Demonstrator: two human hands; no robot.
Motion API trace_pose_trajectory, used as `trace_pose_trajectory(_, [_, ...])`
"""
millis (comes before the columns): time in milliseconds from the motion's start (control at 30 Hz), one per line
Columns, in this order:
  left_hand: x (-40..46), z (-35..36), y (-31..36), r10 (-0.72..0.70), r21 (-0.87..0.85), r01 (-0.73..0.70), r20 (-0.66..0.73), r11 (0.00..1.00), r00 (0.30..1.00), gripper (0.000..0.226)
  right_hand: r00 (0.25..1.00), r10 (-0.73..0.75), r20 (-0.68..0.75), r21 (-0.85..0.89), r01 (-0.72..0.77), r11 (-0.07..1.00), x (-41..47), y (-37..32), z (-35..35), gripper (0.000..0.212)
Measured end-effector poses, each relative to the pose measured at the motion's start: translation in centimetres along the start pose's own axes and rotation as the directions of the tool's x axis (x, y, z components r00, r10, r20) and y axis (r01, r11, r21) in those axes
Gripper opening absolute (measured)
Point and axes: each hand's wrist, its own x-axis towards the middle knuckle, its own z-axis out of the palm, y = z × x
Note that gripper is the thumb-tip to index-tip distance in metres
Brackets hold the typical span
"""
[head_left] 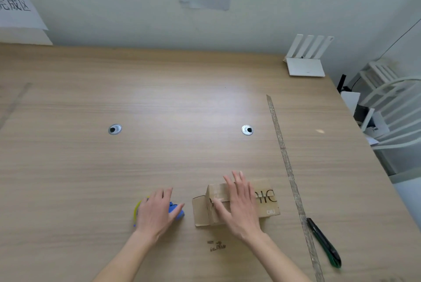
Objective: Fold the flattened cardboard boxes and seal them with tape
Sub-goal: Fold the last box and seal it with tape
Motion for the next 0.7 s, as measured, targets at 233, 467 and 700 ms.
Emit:
trace_pose_trajectory(233, [3.0, -3.1, 8.1, 0.297, -0.386, -0.244, 0.085, 0.89, 0.951, 0.064, 0.918, 0.395, 0.029, 0.039, -0.395, 0.918, -4.5, 5.3, -0.6, 0.097])
trace_pose_trajectory(467, [3.5, -1.9, 11.0, 0.437, -0.386, -0.311, 0.301, 0.869, 0.848, 0.072, 0.96, 0.232, 0.155, 0.043, -0.241, 0.97, -2.8, 7.8, -1.4, 0.099])
trace_pose_trajectory(700, [2.4, -1.8, 13.0, -0.022, -0.223, 0.064, 0.185, 0.973, 0.983, 0.081, 0.94, 0.335, -0.073, 0.064, -0.331, 0.942, 0.9, 3.9, -2.6, 0.075])
